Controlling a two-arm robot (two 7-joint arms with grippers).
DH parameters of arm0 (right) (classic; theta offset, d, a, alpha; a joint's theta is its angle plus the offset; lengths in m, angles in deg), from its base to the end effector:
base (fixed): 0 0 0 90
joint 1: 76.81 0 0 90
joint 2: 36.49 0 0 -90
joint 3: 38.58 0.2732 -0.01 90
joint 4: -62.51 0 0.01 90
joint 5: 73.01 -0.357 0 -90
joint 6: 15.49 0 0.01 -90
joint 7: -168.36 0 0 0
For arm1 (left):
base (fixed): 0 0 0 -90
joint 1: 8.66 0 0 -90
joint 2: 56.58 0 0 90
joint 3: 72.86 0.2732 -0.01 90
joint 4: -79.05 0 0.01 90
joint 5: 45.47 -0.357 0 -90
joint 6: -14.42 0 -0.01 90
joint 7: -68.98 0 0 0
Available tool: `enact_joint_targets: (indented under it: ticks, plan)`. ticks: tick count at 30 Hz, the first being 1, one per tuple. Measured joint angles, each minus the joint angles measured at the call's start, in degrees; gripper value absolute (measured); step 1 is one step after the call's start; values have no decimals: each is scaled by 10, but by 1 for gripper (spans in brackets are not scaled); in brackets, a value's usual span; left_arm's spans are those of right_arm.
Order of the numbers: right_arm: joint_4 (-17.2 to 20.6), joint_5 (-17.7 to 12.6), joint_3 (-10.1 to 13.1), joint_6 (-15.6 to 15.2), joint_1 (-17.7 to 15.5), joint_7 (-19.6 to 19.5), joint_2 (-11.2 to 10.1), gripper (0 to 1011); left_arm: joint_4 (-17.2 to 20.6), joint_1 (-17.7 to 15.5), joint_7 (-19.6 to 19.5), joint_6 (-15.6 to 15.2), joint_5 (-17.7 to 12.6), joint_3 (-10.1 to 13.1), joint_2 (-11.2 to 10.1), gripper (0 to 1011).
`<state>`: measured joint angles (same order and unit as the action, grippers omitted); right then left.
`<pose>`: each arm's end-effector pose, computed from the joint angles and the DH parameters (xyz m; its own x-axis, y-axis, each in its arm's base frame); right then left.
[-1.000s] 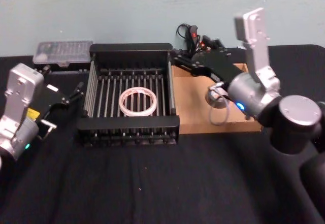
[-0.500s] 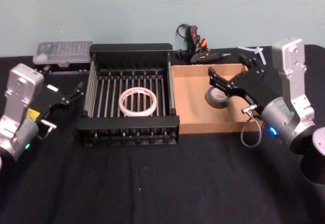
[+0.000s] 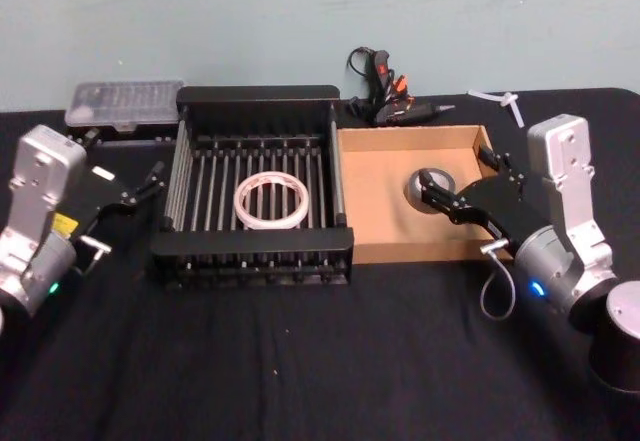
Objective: Pick up the white tape and place it into the black box , Pick up the silver tape and place it into the brown box.
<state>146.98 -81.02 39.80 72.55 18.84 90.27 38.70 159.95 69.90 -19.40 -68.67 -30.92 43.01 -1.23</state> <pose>0.3971 -0.0086 -0.2899 0.3732 -0.9209 0.1126 0.9259 0.3622 -0.1071 0.4009 0.0604 -0.2979 0.2923 0.8802 0.3738 -0.9552 0.2874 0.0702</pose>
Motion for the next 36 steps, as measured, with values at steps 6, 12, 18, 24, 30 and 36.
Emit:
enact_joint_targets:
  ticks: [6, 12, 18, 24, 30, 36]
  plan:
    - [0, 1, 0, 0, 1, 0, 0, 1002, 0, 0, 0, 0, 0, 0, 0, 1001]
    - [1, 1, 0, -1, 0, 0, -1, 1003, 0, 0, 0, 0, 0, 0, 0, 1001]
    - [2, 0, 0, -1, 0, 0, -1, 1002, 0, 0, 0, 0, 0, 0, 0, 1001]
    - [2, -1, 0, -1, 0, 0, -1, 1002, 0, 0, 0, 0, 0, 0, 0, 1001]
    - [3, -1, 0, -1, 0, 1, -2, 1002, 0, 0, 0, 0, 0, 0, 0, 1001]
    - [3, -1, 0, -1, 0, 1, -2, 1002, 0, 0, 0, 0, 0, 0, 0, 1001]
